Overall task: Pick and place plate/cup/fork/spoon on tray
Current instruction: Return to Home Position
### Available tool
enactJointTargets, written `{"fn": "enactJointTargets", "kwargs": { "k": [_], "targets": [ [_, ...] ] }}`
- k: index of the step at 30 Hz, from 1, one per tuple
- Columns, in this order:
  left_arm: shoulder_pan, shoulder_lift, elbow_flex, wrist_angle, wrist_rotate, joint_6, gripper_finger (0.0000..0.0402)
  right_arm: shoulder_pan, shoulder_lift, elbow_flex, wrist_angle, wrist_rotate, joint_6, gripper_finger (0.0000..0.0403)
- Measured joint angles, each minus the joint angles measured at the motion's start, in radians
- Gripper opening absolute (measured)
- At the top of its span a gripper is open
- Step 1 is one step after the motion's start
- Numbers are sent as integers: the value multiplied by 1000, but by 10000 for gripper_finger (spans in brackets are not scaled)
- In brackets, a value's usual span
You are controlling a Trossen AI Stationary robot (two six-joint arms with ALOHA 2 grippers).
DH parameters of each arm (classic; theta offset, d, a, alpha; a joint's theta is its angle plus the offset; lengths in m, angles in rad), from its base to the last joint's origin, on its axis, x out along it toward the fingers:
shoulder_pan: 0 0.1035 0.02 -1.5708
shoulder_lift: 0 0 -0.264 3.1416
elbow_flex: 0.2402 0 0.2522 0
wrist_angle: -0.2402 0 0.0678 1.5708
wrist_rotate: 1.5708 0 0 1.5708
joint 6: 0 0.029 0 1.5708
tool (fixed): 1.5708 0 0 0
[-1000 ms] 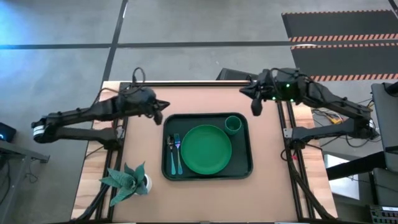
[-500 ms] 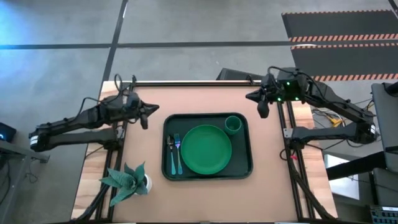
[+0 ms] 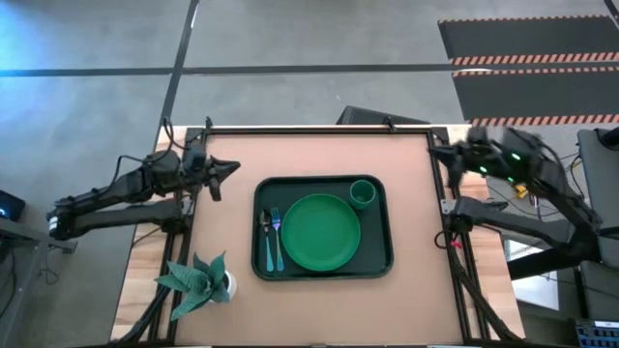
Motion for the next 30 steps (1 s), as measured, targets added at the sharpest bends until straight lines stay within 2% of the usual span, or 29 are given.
{"fn": "enactJointTargets", "kwargs": {
  "k": [13,17,22,25,30],
  "targets": [
    [0,-77,0,-52,28,-25,0,0,-347,-192,5,10,60,8],
    [0,-121,0,-39,28,-29,0,0,-430,-206,4,89,67,8],
    [0,-170,0,-36,32,-126,0,0,-403,-156,22,204,142,8],
    [0,-190,0,-43,33,-183,0,0,-365,-135,31,181,149,8],
    [1,-210,0,-49,34,-185,0,0,-307,-90,48,181,120,8]
  ]
}}
